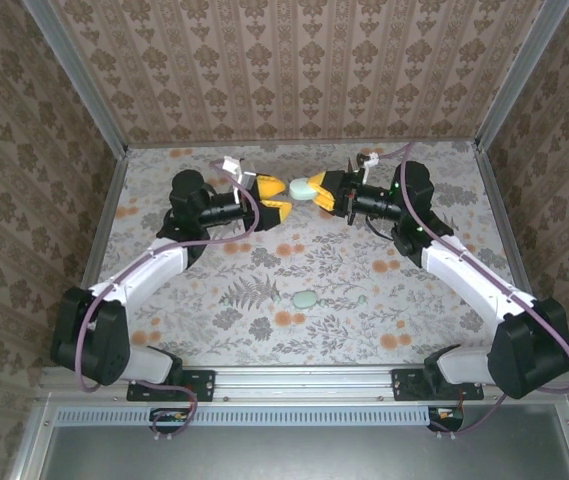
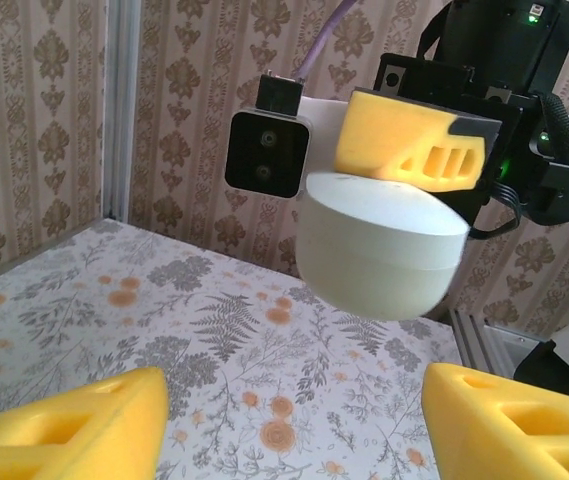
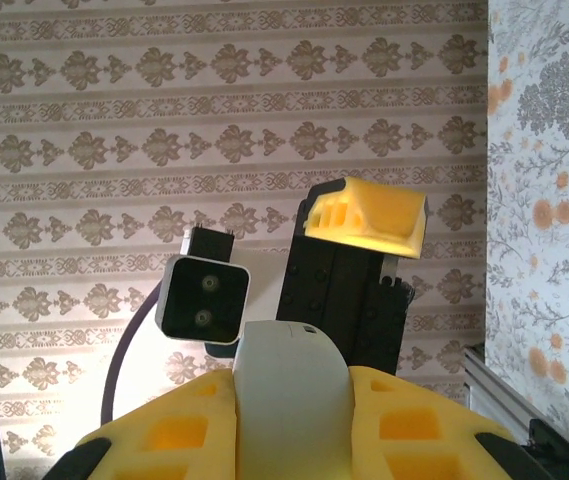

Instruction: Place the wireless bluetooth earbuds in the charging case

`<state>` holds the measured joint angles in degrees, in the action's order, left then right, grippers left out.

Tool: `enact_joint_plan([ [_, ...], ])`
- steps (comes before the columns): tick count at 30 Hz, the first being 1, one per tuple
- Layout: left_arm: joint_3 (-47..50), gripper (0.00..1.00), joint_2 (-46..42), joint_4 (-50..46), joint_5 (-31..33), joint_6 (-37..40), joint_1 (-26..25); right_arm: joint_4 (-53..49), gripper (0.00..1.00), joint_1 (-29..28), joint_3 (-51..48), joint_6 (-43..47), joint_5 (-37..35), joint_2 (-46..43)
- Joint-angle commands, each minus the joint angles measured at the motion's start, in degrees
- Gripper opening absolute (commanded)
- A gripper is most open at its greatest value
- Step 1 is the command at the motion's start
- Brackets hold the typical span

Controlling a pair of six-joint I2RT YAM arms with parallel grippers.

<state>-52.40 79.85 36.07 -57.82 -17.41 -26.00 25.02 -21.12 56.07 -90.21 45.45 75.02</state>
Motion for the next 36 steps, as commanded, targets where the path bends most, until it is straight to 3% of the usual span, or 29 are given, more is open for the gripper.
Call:
enact_joint_plan([
  [1,-3.23,0.65,1.26,3.65,-3.25,-1.09,-1.94,-1.37,0.19,0.38,-1.15,-0.91,-0.10,-1.79],
  [9,-6.10,0.62,3.11,2.47,-5.02,0.01,-3.23,-2.16,0.19,0.33,-0.75,-0.82,0.86,-1.25],
  [16,-6.83,0.43,4.25,2.00,-6.15,-0.14,-3.86,-1.55,0.19,0.17,-0.75,-1.02,0.69,-0.69],
  [23,-7.60,0.33,4.59,1.23,-6.45,0.19,-4.50,-1.48,0.20,-0.11,-1.14,-1.18,0.77,-0.85],
  [26,-7.96,0.35,4.75,0.92,-6.29,0.27,-4.84,-1.19,0.20,-0.15,-1.07,-1.36,1.08,-0.86],
  [30,-8.01,0.47,4.82,0.49,-6.26,0.62,-5.11,-1.02,0.20,-0.10,-0.99,-1.54,1.22,-1.13],
  [36,-8.09,0.46,4.85,0.15,-6.33,0.87,-5.20,-1.28,0.20,-0.09,-0.97,-1.47,1.39,-1.37],
])
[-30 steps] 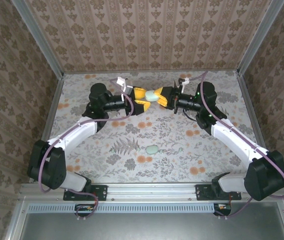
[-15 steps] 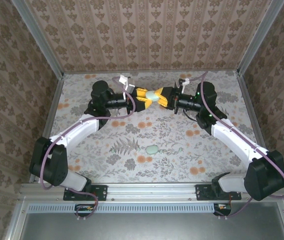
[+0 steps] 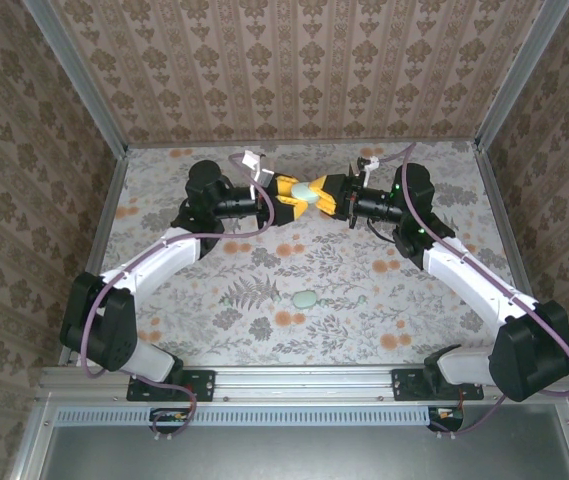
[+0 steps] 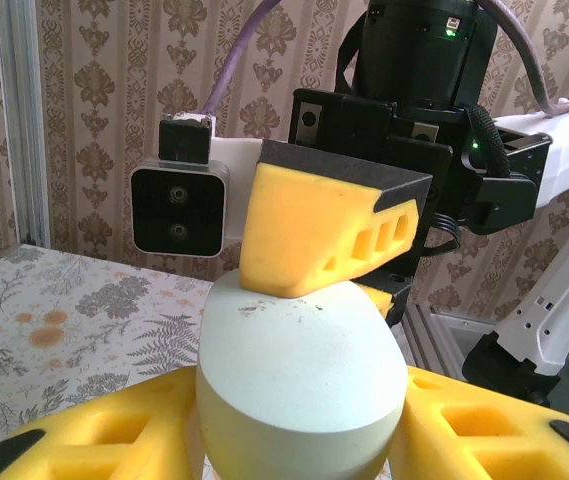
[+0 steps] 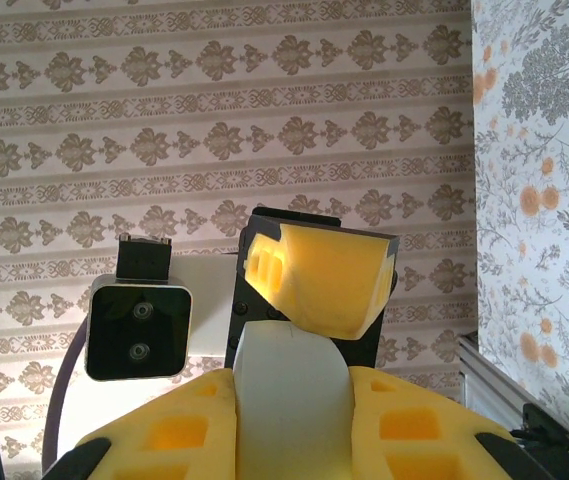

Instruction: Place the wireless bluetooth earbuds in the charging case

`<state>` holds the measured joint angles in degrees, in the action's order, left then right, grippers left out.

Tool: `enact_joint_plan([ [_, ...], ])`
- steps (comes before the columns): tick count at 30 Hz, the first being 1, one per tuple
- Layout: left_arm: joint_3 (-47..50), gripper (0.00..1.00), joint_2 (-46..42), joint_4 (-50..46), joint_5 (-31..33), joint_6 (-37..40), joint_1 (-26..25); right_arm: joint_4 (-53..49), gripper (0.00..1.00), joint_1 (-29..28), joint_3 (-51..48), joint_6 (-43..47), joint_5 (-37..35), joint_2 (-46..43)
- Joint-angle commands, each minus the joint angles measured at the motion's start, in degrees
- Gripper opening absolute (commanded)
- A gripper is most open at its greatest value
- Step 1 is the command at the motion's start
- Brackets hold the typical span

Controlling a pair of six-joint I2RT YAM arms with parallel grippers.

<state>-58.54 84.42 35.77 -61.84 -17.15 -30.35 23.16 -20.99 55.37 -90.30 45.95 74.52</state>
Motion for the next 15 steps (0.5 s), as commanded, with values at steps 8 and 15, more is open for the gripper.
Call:
enact_joint_plan([
  [8,-2.16,0.29,0.07,-0.16,-2.82,0.82,-0.88,0.32,0.22,-0.26,-0.27,-1.02,0.85,-0.64],
  [15,-2.63,0.23,-0.83,-2.01,-3.48,1.39,-0.77,-5.79,0.52,-0.10,2.16,6.13,0.39,-1.61],
])
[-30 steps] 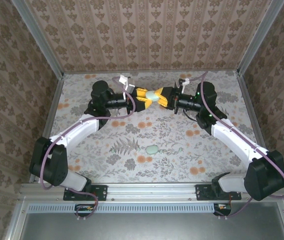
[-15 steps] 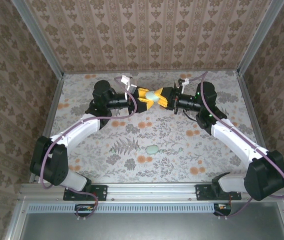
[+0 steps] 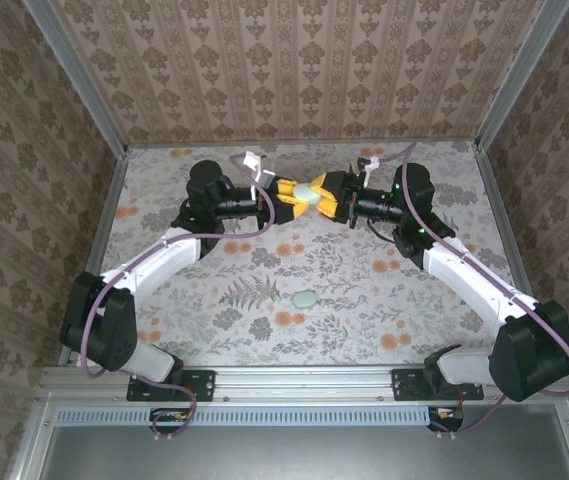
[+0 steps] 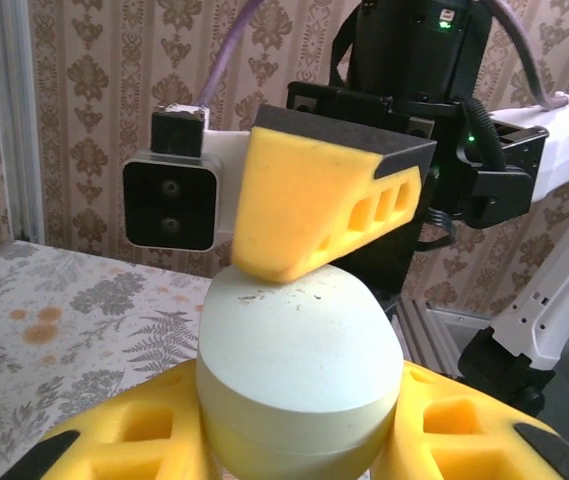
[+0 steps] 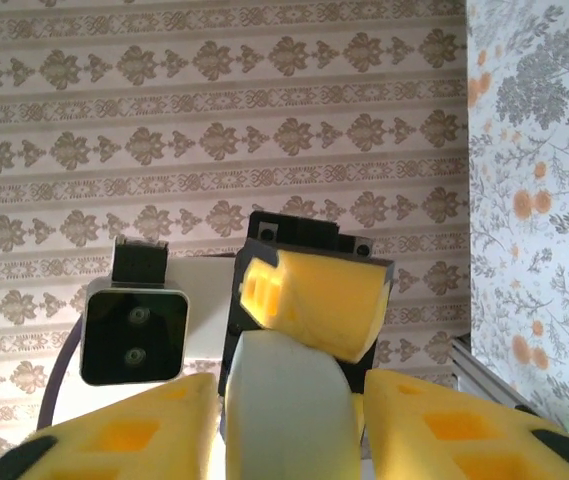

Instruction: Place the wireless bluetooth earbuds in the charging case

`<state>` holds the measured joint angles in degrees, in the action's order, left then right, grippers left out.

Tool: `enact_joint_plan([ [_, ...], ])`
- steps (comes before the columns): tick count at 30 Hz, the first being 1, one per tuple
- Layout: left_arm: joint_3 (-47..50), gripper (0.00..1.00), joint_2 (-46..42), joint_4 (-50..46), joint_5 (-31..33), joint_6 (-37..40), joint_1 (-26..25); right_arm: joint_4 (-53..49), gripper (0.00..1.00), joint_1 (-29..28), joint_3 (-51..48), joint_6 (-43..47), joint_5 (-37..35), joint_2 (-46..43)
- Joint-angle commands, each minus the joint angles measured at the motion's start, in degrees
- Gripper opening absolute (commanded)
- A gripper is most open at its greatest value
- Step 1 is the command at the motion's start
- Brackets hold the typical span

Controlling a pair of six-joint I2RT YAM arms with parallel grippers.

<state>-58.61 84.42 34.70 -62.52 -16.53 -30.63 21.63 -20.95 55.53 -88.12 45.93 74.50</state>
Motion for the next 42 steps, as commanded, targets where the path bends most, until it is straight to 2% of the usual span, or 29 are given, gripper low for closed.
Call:
enact_joint_plan([
  [1,-2.62,0.22,-1.14,-1.57,-2.83,0.95,-0.44,-6.49,0.57,0.09,2.82,6.33,0.15,-2.09],
  [4,-2.42,0.21,-2.27,-3.93,-2.83,1.84,-0.07,-14.33,0.65,0.95,5.23,14.98,-1.58,-4.37],
  [9,-1.26,0.20,-4.49,-7.17,-2.82,1.82,1.30,-29.88,0.70,1.38,9.87,35.59,-8.42,-9.64],
  [16,-0.98,0.19,-7.11,-14.84,-3.99,3.43,2.15,-38.39,0.74,-0.80,11.38,57.86,-13.13,-14.61],
  [22,-1.48,0.19,-8.39,-19.23,-4.79,4.72,2.16,-47.56,0.76,-5.72,17.30,73.80,-17.09,-11.38],
  [25,-1.42,0.19,-8.63,-19.48,-4.80,4.50,1.80,-49.30,0.77,-6.82,19.45,76.50,-17.12,-8.48],
  [31,-1.16,0.19,-8.71,-19.57,-4.30,4.32,1.45,-47.51,0.77,-6.98,20.49,76.99,-11.89,-4.69],
  [42,-1.42,0.18,-8.38,-18.93,-4.38,4.20,1.24,-47.55,0.77,-7.02,21.98,77.51,-11.23,-0.69],
])
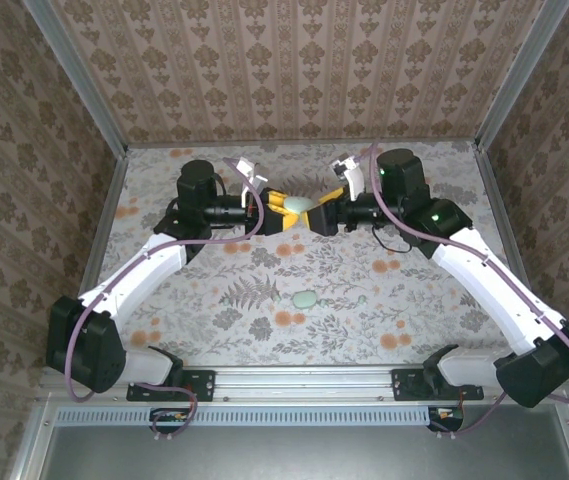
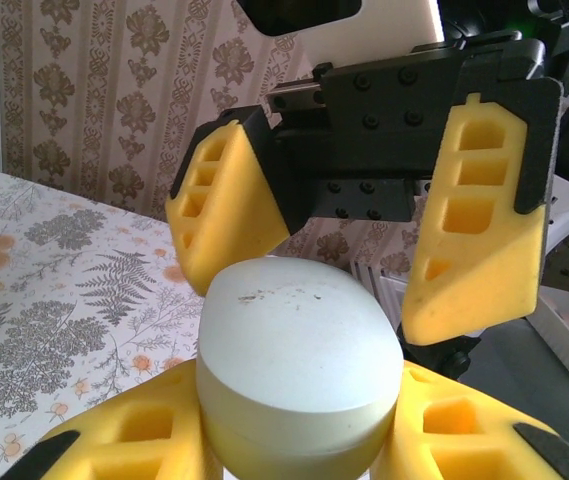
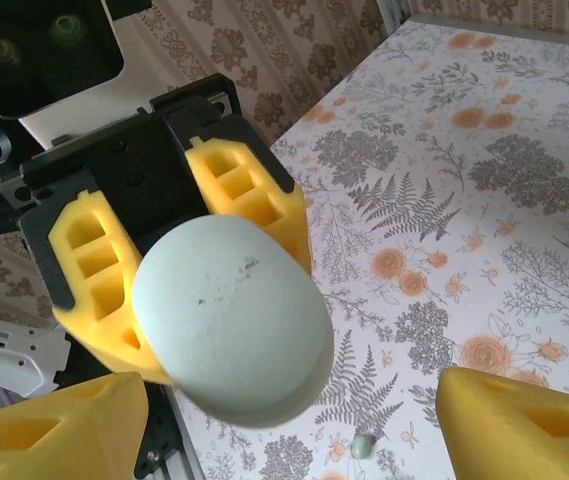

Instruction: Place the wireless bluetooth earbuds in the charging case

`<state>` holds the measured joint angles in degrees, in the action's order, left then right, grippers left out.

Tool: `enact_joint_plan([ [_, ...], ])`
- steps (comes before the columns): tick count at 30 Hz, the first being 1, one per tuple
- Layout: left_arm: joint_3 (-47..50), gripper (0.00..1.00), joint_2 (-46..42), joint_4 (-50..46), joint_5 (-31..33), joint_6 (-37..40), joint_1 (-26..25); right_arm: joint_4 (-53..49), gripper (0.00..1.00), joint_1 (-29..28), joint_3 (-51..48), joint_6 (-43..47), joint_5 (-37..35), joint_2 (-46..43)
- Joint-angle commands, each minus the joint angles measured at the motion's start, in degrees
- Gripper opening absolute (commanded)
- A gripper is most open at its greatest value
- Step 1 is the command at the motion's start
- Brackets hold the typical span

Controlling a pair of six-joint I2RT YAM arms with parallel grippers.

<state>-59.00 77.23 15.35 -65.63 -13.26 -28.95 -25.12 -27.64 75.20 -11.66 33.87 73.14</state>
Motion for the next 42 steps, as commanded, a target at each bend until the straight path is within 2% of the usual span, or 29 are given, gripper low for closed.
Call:
enact_joint_plan([
  [1,-1.04,0.18,-1.05,0.46,-1.26,0.88,-0.49,-0.89,0.77,-0.23,2.53,1.05,0.00,0.94],
  [6,-1.00,0.18,-1.20,0.21,-1.35,1.00,-0.55,-2.39,0.75,0.33,3.87,0.48,-4.63,2.29],
  [20,-0.55,0.18,-1.82,-1.04,-1.34,1.78,-0.58,-1.18,0.74,4.75,4.30,-6.08,-6.23,3.22],
  [29,-0.92,0.18,-1.26,-0.87,-1.53,0.39,-0.32,9.32,0.78,4.83,-3.29,-4.61,7.80,-2.30],
  [34,-1.00,0.17,-1.14,0.37,-1.96,-0.79,-0.33,9.77,0.79,3.83,-4.04,-2.75,9.37,-3.34],
  [42,-1.37,0.17,-1.16,0.60,-2.14,-1.07,-0.49,8.88,0.79,2.55,-1.54,-0.32,12.07,0.69],
])
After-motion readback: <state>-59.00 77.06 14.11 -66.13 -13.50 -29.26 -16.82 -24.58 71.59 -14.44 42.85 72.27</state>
